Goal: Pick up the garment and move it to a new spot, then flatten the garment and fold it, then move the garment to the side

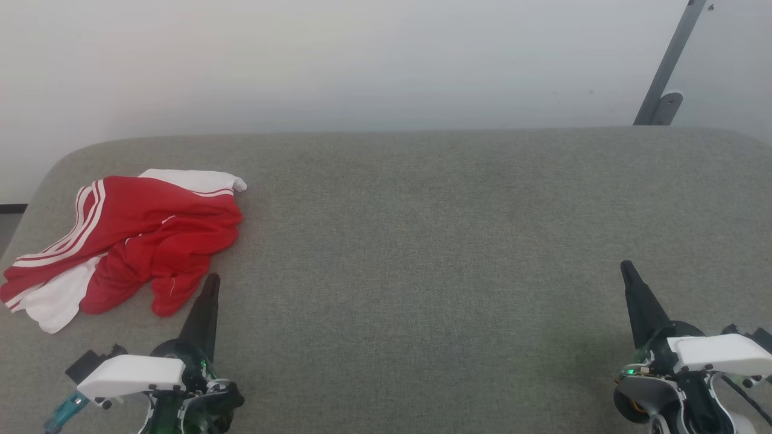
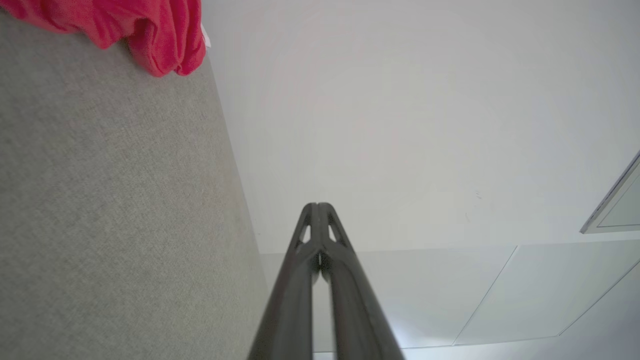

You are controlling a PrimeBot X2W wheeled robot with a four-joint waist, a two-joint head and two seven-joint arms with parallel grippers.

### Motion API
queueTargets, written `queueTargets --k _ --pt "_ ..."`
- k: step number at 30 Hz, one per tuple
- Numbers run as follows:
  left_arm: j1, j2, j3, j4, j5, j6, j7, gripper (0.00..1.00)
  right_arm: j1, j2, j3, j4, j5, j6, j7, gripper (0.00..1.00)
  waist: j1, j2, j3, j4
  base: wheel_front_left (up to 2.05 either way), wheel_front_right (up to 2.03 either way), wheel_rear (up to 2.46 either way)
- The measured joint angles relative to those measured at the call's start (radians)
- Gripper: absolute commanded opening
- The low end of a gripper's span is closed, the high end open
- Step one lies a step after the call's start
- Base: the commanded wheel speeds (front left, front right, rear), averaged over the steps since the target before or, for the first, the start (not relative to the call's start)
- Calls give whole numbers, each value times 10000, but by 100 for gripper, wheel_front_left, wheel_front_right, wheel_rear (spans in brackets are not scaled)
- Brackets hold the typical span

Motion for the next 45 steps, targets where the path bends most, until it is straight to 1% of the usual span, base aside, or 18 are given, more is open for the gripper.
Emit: queueTargets --k 37,38,45 --pt "0 0 0 0 0 0 0 0 0 0 2 0 0 0 0 0 0 0 0 0 0 0 0" --pt "3 0 0 13 0 2 -2 100 2 2 2 17 -2 0 0 100 0 0 0 0 0 0 0" --pt "429 -65 -59 378 -4 17 -35 100 406 56 113 430 -8 -25 -61 100 0 0 -11 -9 0 0 0"
